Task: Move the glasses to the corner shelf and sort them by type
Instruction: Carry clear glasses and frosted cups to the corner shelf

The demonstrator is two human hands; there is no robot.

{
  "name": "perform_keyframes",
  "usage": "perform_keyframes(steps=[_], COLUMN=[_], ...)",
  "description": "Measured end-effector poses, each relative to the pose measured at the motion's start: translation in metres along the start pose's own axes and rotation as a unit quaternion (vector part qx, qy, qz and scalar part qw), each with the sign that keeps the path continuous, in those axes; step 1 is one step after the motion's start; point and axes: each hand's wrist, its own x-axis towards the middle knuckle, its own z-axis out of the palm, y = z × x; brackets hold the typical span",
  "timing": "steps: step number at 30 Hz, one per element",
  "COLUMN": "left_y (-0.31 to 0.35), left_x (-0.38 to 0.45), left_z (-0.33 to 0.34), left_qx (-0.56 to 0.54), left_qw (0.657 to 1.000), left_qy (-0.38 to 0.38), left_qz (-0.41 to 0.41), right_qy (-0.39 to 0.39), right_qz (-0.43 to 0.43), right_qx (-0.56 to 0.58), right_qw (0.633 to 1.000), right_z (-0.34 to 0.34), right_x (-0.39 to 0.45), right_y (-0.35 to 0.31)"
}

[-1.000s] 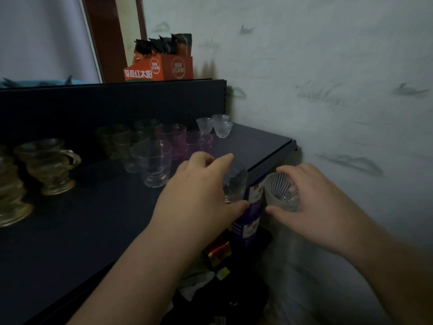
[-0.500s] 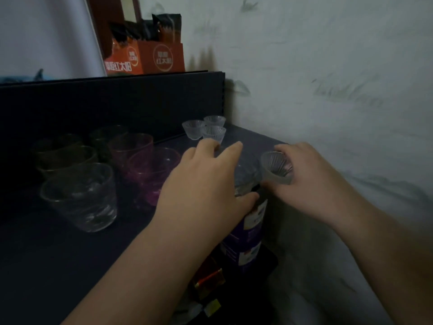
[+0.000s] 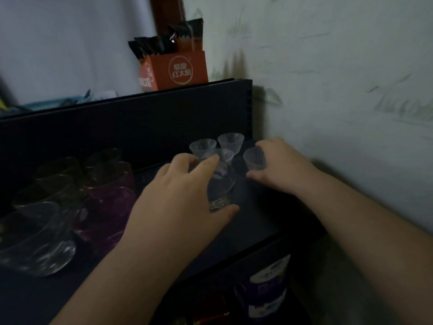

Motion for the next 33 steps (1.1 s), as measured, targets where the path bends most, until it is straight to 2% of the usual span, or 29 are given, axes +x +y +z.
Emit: perform_keyframes(steps=[5, 8, 11, 16, 23, 28, 33], left_y=[-0.003, -0.012, -0.026, -0.061, -0.114, -0.132, -0.142], left_x=[0.014, 0.024, 0.039, 0.077, 0.135, 0.157, 0.164], left_z=[-0.004, -0.013, -0.029, -0.049, -0.034, -0.012, 0.001], left_qx=[0.025, 0.019, 0.005, 0.005, 0.059, 0.087, 0.117], left_qw=[0.997, 0.992, 0.985, 0.978, 0.965, 0.945, 0.933], left_qy=[-0.032, -0.084, -0.123, -0.142, -0.216, -0.283, -0.309], left_qz=[-0.059, -0.096, -0.124, -0.151, -0.139, -0.138, -0.143], right_qy=[-0.022, -0.032, 0.001, 0.049, 0.027, 0.002, 0.007], right_qz=[-0.011, -0.022, -0.069, -0.160, -0.243, -0.253, -0.255], right_qx=[0.015, 0.025, 0.013, 0.056, 0.076, 0.068, 0.078], right_qw=[1.000, 0.999, 0.997, 0.984, 0.967, 0.965, 0.964], right_z=[0.015, 0.017, 0.011, -0.011, -0.013, -0.003, 0.001], right_x=[0.023, 0.027, 0.022, 0.004, -0.015, -0.020, -0.024], right_y=[-0.002, -0.004, -0.004, -0.018, -0.052, -0.060, -0.059])
